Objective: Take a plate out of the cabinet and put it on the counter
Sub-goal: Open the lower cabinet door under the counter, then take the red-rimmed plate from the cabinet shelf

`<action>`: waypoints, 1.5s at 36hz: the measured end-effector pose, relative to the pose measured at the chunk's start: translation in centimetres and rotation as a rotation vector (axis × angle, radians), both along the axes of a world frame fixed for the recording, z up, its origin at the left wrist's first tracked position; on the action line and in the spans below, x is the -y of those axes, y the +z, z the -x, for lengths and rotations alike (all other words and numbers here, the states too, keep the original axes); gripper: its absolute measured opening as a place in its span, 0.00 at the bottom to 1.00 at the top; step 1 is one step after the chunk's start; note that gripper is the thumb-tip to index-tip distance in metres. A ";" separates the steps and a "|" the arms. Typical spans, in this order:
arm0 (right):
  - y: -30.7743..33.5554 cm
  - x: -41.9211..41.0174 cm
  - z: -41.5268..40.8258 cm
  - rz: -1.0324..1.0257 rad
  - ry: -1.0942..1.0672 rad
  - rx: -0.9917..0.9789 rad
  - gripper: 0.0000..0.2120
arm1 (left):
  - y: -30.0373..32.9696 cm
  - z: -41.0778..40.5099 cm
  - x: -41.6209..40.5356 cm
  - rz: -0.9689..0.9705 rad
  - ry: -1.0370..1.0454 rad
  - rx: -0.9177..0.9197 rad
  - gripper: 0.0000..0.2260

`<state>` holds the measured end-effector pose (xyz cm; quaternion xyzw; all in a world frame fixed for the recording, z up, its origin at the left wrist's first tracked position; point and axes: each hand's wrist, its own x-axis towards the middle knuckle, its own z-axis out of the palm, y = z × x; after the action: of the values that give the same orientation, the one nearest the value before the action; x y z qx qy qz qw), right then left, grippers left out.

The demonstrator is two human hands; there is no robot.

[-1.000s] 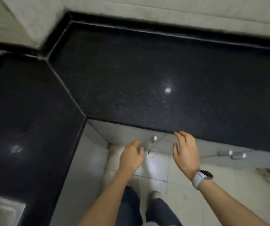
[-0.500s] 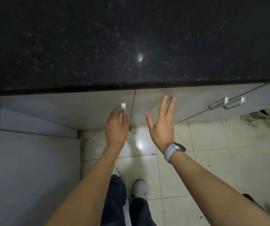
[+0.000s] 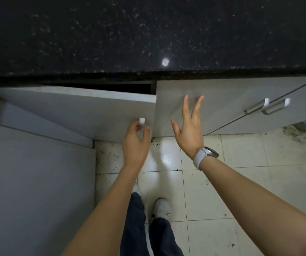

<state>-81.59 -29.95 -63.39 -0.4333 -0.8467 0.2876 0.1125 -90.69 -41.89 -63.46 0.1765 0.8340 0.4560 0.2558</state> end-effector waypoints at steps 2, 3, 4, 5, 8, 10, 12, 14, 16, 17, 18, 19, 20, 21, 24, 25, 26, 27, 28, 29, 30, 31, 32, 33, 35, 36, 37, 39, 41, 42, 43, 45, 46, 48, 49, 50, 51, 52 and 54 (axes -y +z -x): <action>0.5 0.5 -0.5 0.051 0.039 -0.003 0.33 | 0.7 -1.1 1.7 0.009 0.003 0.038 0.13; 0.8 1.1 -0.7 0.086 0.076 -0.007 0.31 | 1.1 -1.6 2.7 0.016 0.012 0.061 0.13; 1.2 2.0 -1.0 0.130 0.122 -0.017 0.28 | 1.6 -2.2 3.6 0.028 0.022 0.079 0.14; 1.6 3.1 -1.4 0.183 0.171 -0.031 0.25 | 2.0 -2.7 4.6 0.045 0.034 0.093 0.15; 2.9 7.7 -2.6 0.341 0.322 -0.093 0.22 | 3.4 -4.1 7.9 0.072 0.094 0.169 0.14; 3.4 10.9 -3.3 0.429 0.414 -0.138 0.22 | 4.3 -4.6 10.2 0.093 0.141 0.233 0.14; 3.6 13.7 -3.8 0.504 0.481 -0.151 0.22 | 5.4 -4.8 12.4 0.127 0.189 0.292 0.16; 3.6 16.0 -4.1 0.566 0.513 -0.140 0.22 | 6.9 -4.8 14.5 0.126 0.271 0.272 0.17; 3.7 17.8 -4.1 0.609 0.543 -0.110 0.23 | 8.6 -4.7 16.1 0.040 0.349 0.192 0.16; 3.8 18.6 -4.0 0.629 0.560 -0.092 0.23 | 9.4 -4.7 16.6 -0.016 0.379 0.165 0.16; 4.0 19.2 -3.7 0.647 0.581 -0.075 0.23 | 10.3 -4.6 17.1 -0.060 0.394 0.152 0.16; 4.3 19.9 -3.4 0.656 0.606 -0.062 0.23 | 11.0 -4.5 17.6 -0.080 0.395 0.144 0.16; 4.6 20.5 -3.1 0.661 0.630 -0.054 0.23 | 11.4 -4.3 18.1 -0.079 0.387 0.134 0.17; 4.8 21.1 -2.6 0.672 0.646 -0.047 0.23 | 11.8 -4.2 18.7 -0.061 0.372 0.113 0.18; 5.3 22.3 -1.7 0.713 0.681 -0.010 0.23 | 12.1 -3.6 20.5 0.049 0.319 0.008 0.21; 5.4 22.7 -1.5 0.716 0.707 0.007 0.24 | 12.2 -3.5 21.0 0.091 0.311 -0.024 0.22; 5.4 23.0 -1.3 0.717 0.733 0.027 0.24 | 12.3 -3.4 21.5 0.136 0.307 -0.052 0.22; 5.4 23.3 -1.1 0.719 0.756 0.048 0.25 | 12.5 -3.3 21.9 0.178 0.304 -0.084 0.23; 5.4 23.7 -0.8 0.723 0.778 0.068 0.25 | 12.7 -3.3 22.3 0.219 0.305 -0.116 0.23; 5.4 24.0 -0.5 0.730 0.796 0.090 0.25 | 12.9 -3.2 22.7 0.256 0.307 -0.150 0.22; 5.4 24.3 -0.2 0.742 0.805 0.111 0.25 | 13.1 -3.1 23.1 0.288 0.312 -0.180 0.22; 5.4 24.6 0.1 0.756 0.804 0.128 0.25 | 13.3 -3.0 23.4 0.317 0.315 -0.202 0.21; 5.5 24.8 0.4 0.771 0.796 0.139 0.25 | 13.4 -2.9 23.7 0.343 0.318 -0.217 0.21; 5.7 24.9 0.6 0.780 0.783 0.146 0.24 | 13.5 -2.7 24.0 0.367 0.317 -0.224 0.20; 6.0 24.6 0.8 0.767 0.746 0.155 0.23 | 13.5 -2.3 24.5 0.413 0.319 -0.225 0.20; 6.1 24.3 0.9 0.751 0.725 0.155 0.22 | 13.5 -2.1 24.7 0.438 0.322 -0.229 0.20; 6.2 23.9 0.9 0.732 0.701 0.150 0.21 | 13.5 -1.9 24.8 0.461 0.321 -0.242 0.20; 6.7 22.9 1.0 0.695 0.644 0.133 0.20 | 13.4 -1.8 24.6 0.518 0.292 -0.306 0.21; 7.3 21.7 1.2 0.661 0.596 0.116 0.19 | 13.4 -2.0 23.9 0.597 0.237 -0.419 0.23; 7.6 21.0 1.3 0.645 0.577 0.109 0.19 | 13.6 -2.1 23.2 0.614 0.204 -0.464 0.23; 7.9 20.2 1.4 0.633 0.560 0.106 0.18 | 13.8 -2.0 22.4 0.608 0.172 -0.494 0.24; 8.1 18.5 1.6 0.611 0.514 0.100 0.18 | 13.8 -1.7 20.6 0.551 0.114 -0.506 0.23; 8.1 17.7 1.7 0.603 0.482 0.091 0.17 | 13.6 -1.3 19.7 0.511 0.093 -0.492 0.23; 7.8 16.0 2.0 0.589 0.405 0.062 0.16 | 12.8 -0.2 17.8 0.432 0.065 -0.444 0.23; 7.4 15.3 2.3 0.582 0.361 0.045 0.16 | 12.2 0.4 16.9 0.399 0.048 -0.410 0.23; 6.9 14.6 2.5 0.574 0.318 0.028 0.16 | 11.3 1.1 16.0 0.370 0.028 -0.383 0.23; 6.2 13.8 2.9 0.565 0.274 0.012 0.15 | 10.3 1.9 15.1 0.345 0.006 -0.370 0.23; 5.4 13.1 3.4 0.557 0.239 -0.006 0.15 | 9.0 2.7 14.2 0.329 -0.017 -0.361 0.23; 3.5 11.8 4.5 0.558 0.185 -0.029 0.14 | 6.2 4.0 12.6 0.335 -0.052 -0.330 0.23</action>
<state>-86.14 -41.72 -59.88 -0.3644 -0.7692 0.5243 -0.0257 -94.70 -54.49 -57.27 0.2250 0.9237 0.2696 0.1532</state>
